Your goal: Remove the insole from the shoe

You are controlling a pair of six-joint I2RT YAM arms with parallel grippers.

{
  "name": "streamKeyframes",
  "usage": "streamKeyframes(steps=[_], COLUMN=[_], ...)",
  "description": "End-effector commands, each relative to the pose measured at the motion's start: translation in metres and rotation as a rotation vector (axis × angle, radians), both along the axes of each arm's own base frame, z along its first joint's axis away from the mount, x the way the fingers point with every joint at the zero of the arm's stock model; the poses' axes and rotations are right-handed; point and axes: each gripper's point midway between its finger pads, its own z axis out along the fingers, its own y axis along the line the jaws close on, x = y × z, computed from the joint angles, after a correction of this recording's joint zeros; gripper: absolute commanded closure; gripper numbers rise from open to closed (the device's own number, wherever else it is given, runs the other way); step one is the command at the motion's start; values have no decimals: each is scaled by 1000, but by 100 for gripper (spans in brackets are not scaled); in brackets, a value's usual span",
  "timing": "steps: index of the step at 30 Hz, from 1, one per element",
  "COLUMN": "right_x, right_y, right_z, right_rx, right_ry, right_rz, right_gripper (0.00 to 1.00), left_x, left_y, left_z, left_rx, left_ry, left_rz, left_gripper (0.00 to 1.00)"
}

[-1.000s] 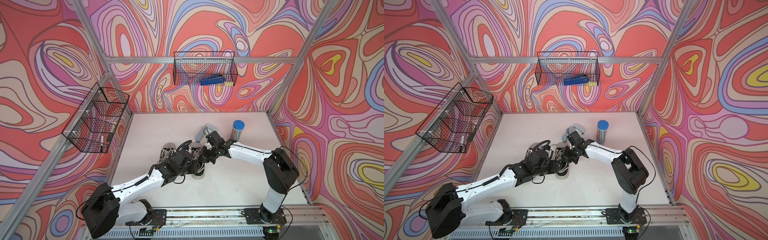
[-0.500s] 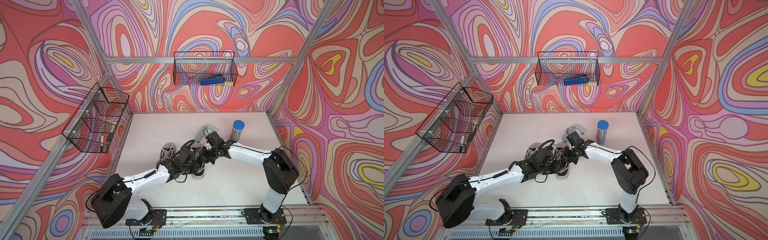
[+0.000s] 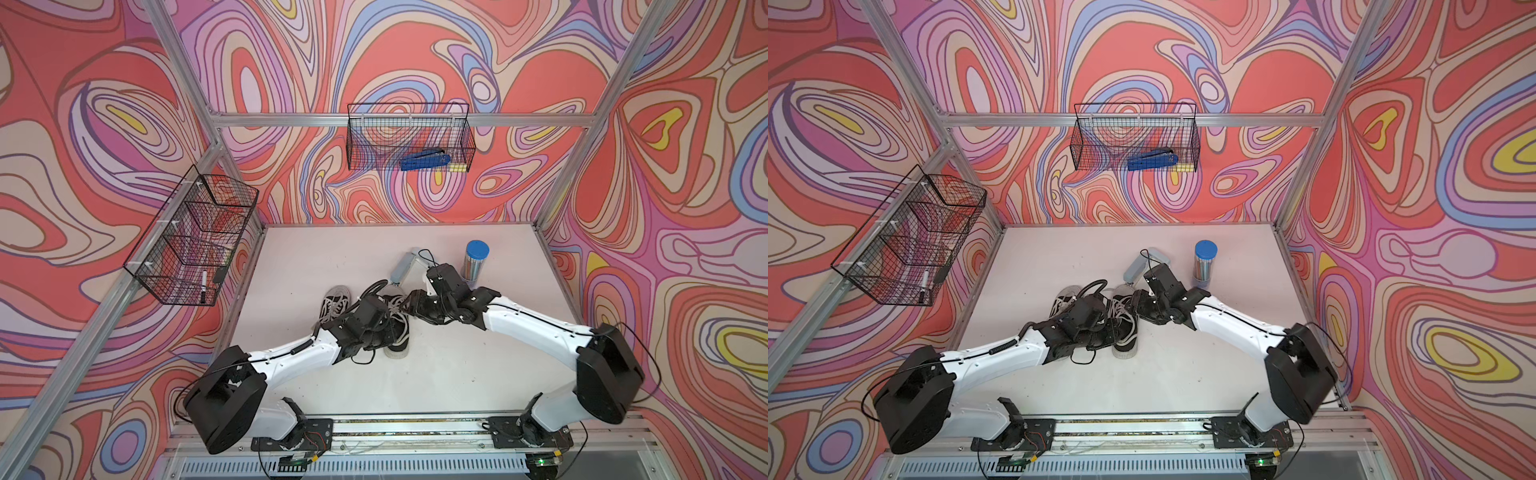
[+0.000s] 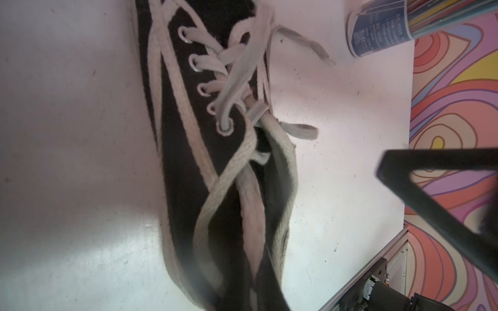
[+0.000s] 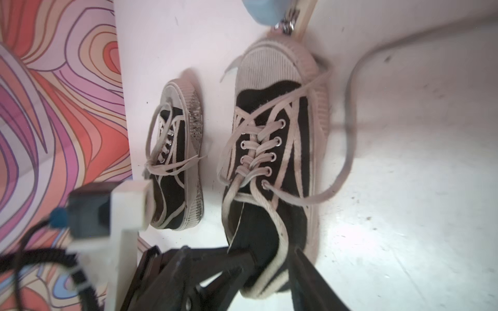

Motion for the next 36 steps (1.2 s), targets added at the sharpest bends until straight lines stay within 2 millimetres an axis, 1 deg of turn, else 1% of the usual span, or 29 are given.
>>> streamKeyframes(steps=[1, 3, 5, 6, 7, 9, 14, 19, 22, 27, 29, 31, 34, 36], right_x=[-25, -54, -73, -80, -87, -95, -90, -79, -70, -56, -53, -52, -54, -56], right_y=[-23, -19, -14, -9, -3, 10, 30, 37, 40, 42, 43, 42, 35, 28], right_z=[-19, -32, -42, -44, -45, -46, -66, -90, -103, -112, -116, -121, -126, -128], right_rx=[-252, -288, -265, -260, -270, -289, -291, -321, -369, -368, -373, -377, -388, -397], right_ry=[-245, -353, -404, -449, -506, -585, -577, -562, -566, -584, -588, -589, -589, -594], right_rz=[12, 90, 138, 173, 208, 271, 273, 217, 196, 152, 145, 143, 140, 143], right_gripper=[41, 41, 39, 17, 9, 8, 4, 3, 5, 9, 15, 24, 39, 46], left_x=[3, 2, 2, 2, 2, 2, 3, 0, -1, -3, -3, -3, -3, -1], left_y=[-4, -5, -6, -7, -7, -6, -6, -5, -5, -4, -4, -5, -4, -1], left_z=[9, 10, 10, 11, 11, 10, 12, 16, 20, 26, 29, 32, 42, 48], left_rx=[-109, -141, -166, -176, -183, -191, -210, -227, -241, -266, -283, -308, -354, -391], left_ry=[20, 31, 41, 45, 49, 53, 59, 68, 70, 81, 86, 95, 109, 120], left_rz=[68, 89, 106, 111, 117, 131, 150, 158, 163, 178, 186, 193, 211, 239], left_gripper=[100, 100, 100, 100, 100, 100, 100, 100, 100, 100, 100, 100, 100, 100])
